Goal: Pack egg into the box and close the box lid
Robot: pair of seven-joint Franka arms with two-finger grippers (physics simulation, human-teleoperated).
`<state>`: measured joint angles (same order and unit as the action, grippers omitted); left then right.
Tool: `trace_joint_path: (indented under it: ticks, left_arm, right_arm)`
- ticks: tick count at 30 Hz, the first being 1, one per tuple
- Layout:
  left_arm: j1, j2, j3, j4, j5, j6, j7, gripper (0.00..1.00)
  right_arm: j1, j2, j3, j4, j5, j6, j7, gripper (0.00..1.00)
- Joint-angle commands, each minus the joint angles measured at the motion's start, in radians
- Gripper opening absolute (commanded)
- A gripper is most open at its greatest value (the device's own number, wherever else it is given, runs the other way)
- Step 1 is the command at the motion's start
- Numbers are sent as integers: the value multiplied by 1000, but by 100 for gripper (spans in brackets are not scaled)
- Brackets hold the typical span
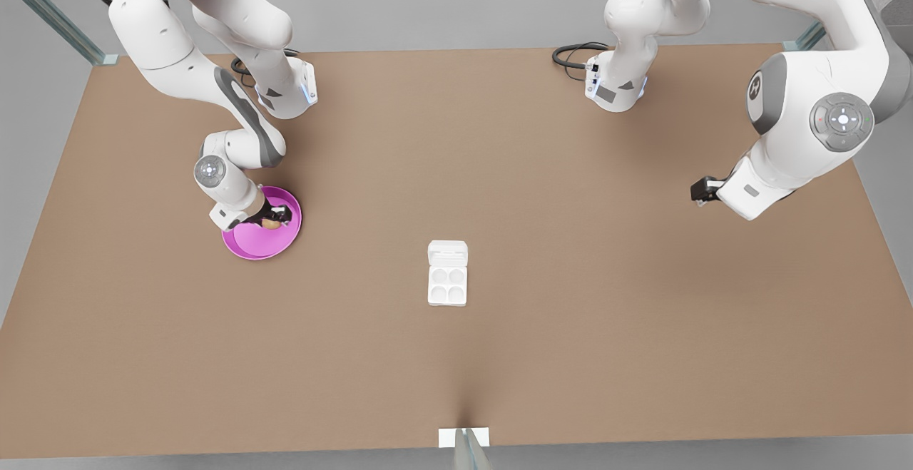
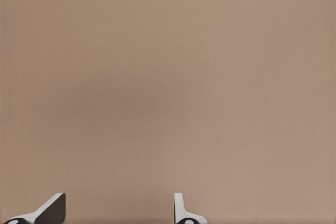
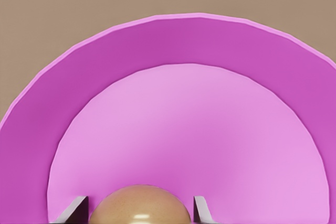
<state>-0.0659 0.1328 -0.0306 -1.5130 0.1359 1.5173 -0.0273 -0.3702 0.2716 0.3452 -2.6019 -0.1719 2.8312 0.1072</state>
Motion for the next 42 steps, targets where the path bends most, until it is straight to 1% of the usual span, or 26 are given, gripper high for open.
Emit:
trace_joint_path:
  ticks: [1,4,12,13,14,15,17,18,19,21,23,25,26,27,28,29,30,32,35,37,39,42]
  left_arm:
    - [0,-1,0,0,1,0,-2,100]
    - [0,-1,0,0,1,0,-2,100]
    - [-5,-1,-2,0,1,-2,-5,100]
    - [-5,-1,-2,0,1,-2,-5,100]
    - [-5,-1,-2,0,1,-2,-5,100]
    - [-5,-1,-2,0,1,-2,-5,100]
    - [-5,-1,0,0,1,-2,-5,100]
    - [-5,-1,0,0,1,-2,-5,100]
    - [-5,-1,-2,0,1,-2,-5,100]
    - [-5,-1,-2,0,1,-2,-5,100]
    - [-5,-1,-2,0,1,-2,-5,100]
    - [-5,-1,-2,0,1,-2,-5,100]
    - [-5,-1,-2,0,1,-2,-5,100]
    - [-5,-1,-2,0,1,-2,-5,100]
    - [-5,-1,-2,0,1,-2,-5,100]
    - [-5,1,-2,0,1,-2,-5,100]
    - [-5,1,-2,0,1,-2,-5,100]
    - [-5,1,-2,0,1,-2,-5,100]
    - [-5,1,-2,0,1,0,-5,100]
    - [-5,1,-2,0,1,0,-5,100]
    - [-5,1,-2,0,1,0,-5,100]
    - [-5,1,-2,0,1,-2,-5,100]
  right_arm:
    - [1,3,0,0,-1,1,-3,42]
    - [1,3,0,0,-1,1,-3,40]
    - [8,-37,6,36,-4,-16,-11,41]
    - [5,-67,31,46,-3,-24,0,41]
    - [7,-97,54,83,-1,-70,9,41]
    - [8,-97,63,138,2,-104,9,41]
    - [34,-88,84,321,3,-252,11,41]
    - [46,-61,92,390,3,-286,11,41]
    - [71,4,92,462,5,-296,22,41]
    - [169,166,90,753,8,-504,71,41]
    - [234,271,89,895,9,-529,111,41]
    - [329,380,86,1080,14,-608,221,41]
    - [392,400,78,1126,32,-624,284,42]
    - [476,422,37,1189,58,-665,351,42]
    - [571,420,-24,1198,123,-665,407,42]
    - [729,428,-161,1234,227,-665,456,42]
    - [823,448,-229,1266,290,-665,508,41]
    - [904,469,-239,1266,296,-647,640,41]
    - [976,495,-244,1270,310,-631,792,41]
    - [984,521,-267,1304,310,-631,795,41]
    - [1044,554,-333,1333,312,-631,841,41]
    - [1059,587,-342,1355,310,-625,888,41]
